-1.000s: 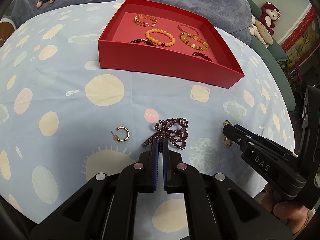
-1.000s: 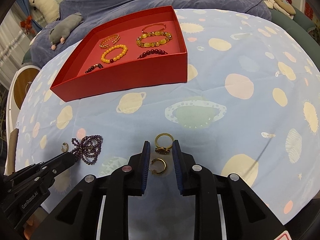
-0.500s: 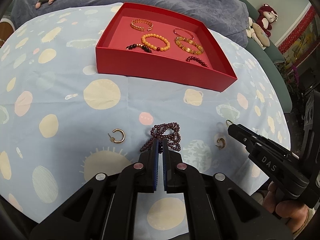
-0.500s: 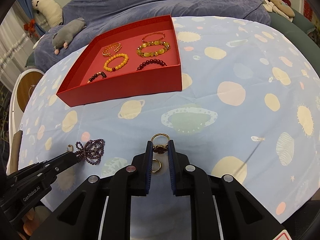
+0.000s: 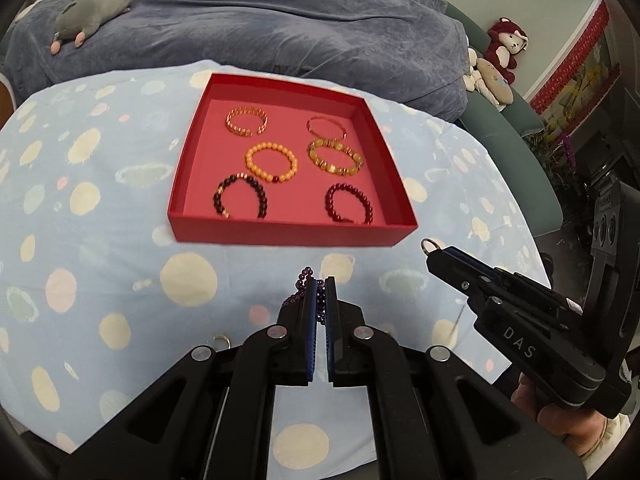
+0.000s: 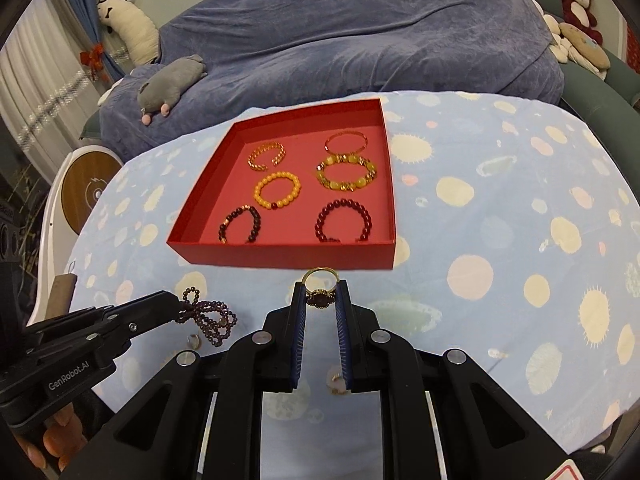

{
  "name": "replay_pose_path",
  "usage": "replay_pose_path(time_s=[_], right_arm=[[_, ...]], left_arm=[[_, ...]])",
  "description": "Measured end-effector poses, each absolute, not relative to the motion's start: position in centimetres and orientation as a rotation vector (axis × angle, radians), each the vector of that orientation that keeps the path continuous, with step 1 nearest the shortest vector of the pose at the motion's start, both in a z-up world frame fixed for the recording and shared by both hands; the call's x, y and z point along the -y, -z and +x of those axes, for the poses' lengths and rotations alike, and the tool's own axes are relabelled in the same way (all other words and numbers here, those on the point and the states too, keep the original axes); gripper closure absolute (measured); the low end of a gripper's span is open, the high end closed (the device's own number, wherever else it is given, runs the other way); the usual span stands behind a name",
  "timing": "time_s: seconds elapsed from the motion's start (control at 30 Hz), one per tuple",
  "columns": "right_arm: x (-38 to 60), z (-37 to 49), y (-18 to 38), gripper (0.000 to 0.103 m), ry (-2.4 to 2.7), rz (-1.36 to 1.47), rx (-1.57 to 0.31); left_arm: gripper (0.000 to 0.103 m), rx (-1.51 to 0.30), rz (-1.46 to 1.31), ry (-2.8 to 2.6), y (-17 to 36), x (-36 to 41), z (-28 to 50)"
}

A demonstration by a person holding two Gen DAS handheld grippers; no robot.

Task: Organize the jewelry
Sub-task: 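Carry the garnet strand and gold ring into the red box and open both tools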

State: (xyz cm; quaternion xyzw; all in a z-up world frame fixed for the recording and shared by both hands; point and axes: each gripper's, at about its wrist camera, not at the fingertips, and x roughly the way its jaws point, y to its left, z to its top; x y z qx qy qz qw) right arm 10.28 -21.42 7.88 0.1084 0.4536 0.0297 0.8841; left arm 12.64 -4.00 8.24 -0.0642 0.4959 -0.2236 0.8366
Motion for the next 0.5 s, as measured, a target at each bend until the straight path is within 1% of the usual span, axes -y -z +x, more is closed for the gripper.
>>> replay_pose_path(time_s=[0.27, 0.4, 0.5], right_arm=[[21.8, 17.6, -10.3, 0.089, -0.104, 0.226, -0.895], [21.7, 21.6, -9.7, 0.089, -0.111, 0.220, -0.898], [21.7, 24.3, -8.4, 0.089, -0.109, 0.220, -0.917]], left_arm=[[0.100, -0.963, -0.131, 0.506, -12.0, 5.1, 20.2], [0.100, -0.953, -0.117, 0.500, -11.6, 6.0, 24.1], [0.100, -0.969, -0.111, 0.494, -10.3, 6.6, 26.7]])
